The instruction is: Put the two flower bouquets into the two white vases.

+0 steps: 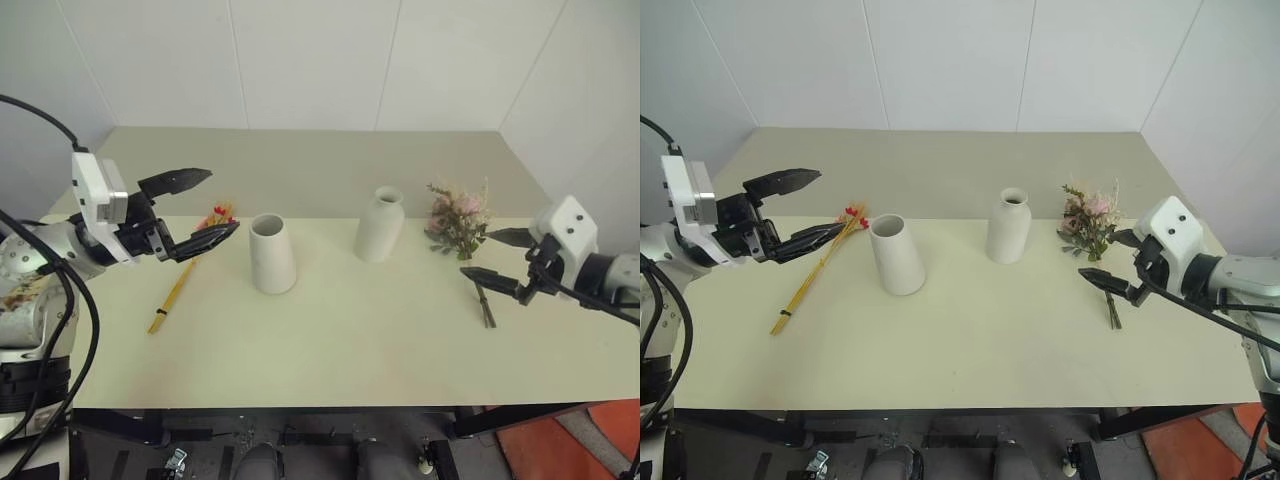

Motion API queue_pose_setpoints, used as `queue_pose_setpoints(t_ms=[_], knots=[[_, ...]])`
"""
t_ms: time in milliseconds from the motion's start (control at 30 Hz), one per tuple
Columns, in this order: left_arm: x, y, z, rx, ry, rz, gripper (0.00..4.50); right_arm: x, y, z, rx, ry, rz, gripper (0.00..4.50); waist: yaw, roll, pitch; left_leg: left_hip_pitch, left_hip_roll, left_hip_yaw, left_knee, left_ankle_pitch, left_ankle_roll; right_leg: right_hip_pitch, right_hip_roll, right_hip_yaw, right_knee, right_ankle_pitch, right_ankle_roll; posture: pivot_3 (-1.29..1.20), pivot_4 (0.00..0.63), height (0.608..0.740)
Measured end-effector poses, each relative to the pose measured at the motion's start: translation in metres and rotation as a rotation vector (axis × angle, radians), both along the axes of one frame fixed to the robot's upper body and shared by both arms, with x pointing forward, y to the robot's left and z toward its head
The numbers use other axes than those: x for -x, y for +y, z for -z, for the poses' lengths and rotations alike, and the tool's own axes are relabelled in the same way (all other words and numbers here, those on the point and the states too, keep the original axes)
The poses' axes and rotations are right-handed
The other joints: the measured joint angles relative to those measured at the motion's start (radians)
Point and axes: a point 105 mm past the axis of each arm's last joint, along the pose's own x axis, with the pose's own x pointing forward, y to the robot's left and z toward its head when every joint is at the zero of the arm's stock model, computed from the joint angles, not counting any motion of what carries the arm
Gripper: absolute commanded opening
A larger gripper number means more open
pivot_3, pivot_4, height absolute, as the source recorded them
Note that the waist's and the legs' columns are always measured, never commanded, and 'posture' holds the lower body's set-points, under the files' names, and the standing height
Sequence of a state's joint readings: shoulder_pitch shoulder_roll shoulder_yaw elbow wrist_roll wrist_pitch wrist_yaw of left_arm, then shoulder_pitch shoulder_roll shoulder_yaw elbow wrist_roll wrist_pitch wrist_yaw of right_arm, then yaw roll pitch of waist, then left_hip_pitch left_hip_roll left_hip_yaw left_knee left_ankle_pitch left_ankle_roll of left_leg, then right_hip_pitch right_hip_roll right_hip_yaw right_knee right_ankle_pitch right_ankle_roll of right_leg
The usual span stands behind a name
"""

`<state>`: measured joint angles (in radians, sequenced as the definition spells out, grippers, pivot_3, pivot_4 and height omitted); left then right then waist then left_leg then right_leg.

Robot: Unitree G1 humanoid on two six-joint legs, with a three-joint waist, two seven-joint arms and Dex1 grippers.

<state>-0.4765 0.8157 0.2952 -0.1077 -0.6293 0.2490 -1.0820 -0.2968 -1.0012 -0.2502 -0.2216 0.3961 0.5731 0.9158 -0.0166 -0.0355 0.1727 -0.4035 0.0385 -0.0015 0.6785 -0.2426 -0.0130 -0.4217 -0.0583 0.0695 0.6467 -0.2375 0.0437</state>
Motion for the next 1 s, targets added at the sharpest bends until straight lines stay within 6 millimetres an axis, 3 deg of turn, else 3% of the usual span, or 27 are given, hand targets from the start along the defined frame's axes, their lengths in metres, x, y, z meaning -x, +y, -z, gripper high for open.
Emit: queue_pose_setpoints(t_ms=[367, 500, 633, 800, 1000], knots=[[0.001, -0.001, 0.001, -0.006, 0.012, 0.004, 4.47, 0.0, -0.002, 0.0, 0.003, 0.009, 0.002, 4.5, 0.0, 0.0, 0.0, 0.0, 0.0, 0.0, 0.0, 0.0, 0.0, 0.0, 0.0, 0.0, 0.0, 0.0, 0.0, 0.0, 0.15, 0.74], [0.001, -0.004, 0.0, 0.001, 0.006, 0.01, 4.47, -0.007, -0.009, -0.001, -0.024, 0.04, 0.087, 4.5, -0.001, 0.0, 0.0, 0.0, 0.0, 0.0, 0.0, 0.0, 0.0, 0.0, 0.0, 0.0, 0.0, 0.0, 0.0, 0.0, 0.15, 0.74], [-0.002, -0.039, -0.01, 0.018, -0.038, 0.13, 4.47, -0.029, -0.015, -0.001, -0.034, 0.127, 0.209, 4.5, 0.003, 0.0, 0.0, 0.0, -0.001, 0.0, 0.001, 0.0, 0.0, 0.001, 0.0, 0.0, 0.0, 0.001, 0.0, 0.0, 0.15, 0.74], [-0.015, -0.083, -0.01, -0.047, -0.05, 0.218, 4.47, -0.067, -0.02, 0.025, 0.006, 0.273, 0.378, 4.5, -0.002, 0.0, 0.0, -0.002, -0.001, 0.0, 0.0, 0.0, 0.0, -0.002, 0.0, 0.001, -0.001, 0.001, 0.0, 0.0, 0.15, 0.74], [-0.021, -0.098, -0.003, -0.064, -0.041, 0.246, 4.47, -0.087, -0.031, 0.052, 0.052, 0.393, 0.503, 4.5, -0.01, 0.0, 0.0, -0.004, -0.001, 0.0, 0.0, 0.0, 0.0, -0.004, -0.001, 0.001, -0.002, 0.001, 0.0, 0.0, 0.15, 0.74]])
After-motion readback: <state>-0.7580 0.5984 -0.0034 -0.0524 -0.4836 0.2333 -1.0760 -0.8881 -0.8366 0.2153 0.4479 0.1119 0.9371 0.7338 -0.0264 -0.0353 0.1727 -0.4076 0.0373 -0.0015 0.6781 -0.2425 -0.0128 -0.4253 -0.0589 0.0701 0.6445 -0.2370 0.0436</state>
